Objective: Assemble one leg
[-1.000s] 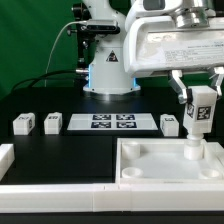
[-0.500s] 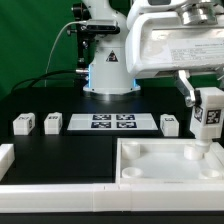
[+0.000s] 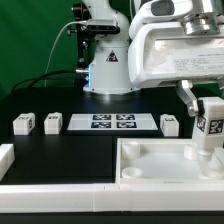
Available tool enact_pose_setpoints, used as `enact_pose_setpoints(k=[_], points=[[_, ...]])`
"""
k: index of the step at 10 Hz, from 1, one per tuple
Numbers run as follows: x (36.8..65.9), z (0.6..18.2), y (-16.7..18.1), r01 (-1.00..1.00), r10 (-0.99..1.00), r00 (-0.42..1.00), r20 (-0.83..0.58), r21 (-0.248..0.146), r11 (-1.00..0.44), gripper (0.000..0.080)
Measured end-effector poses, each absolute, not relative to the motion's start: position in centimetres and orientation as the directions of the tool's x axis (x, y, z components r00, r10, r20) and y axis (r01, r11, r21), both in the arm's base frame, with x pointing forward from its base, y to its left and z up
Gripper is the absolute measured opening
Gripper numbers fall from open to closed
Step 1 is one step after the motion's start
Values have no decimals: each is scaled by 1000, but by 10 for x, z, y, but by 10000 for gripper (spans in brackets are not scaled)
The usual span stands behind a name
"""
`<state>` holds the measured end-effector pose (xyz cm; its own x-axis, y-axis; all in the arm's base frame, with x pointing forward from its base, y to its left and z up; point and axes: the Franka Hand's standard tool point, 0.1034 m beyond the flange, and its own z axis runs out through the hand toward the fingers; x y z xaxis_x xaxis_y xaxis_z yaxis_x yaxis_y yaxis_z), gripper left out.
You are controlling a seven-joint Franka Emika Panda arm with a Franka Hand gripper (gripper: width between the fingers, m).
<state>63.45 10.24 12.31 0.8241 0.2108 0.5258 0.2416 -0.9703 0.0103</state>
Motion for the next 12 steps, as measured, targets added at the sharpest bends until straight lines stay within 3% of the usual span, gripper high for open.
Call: enact_pose_setpoints(k=[2, 12], points=[[631, 109, 103, 241, 210, 829, 518, 8, -970, 293], [629, 85, 114, 253, 219, 831, 512, 2, -967, 293]])
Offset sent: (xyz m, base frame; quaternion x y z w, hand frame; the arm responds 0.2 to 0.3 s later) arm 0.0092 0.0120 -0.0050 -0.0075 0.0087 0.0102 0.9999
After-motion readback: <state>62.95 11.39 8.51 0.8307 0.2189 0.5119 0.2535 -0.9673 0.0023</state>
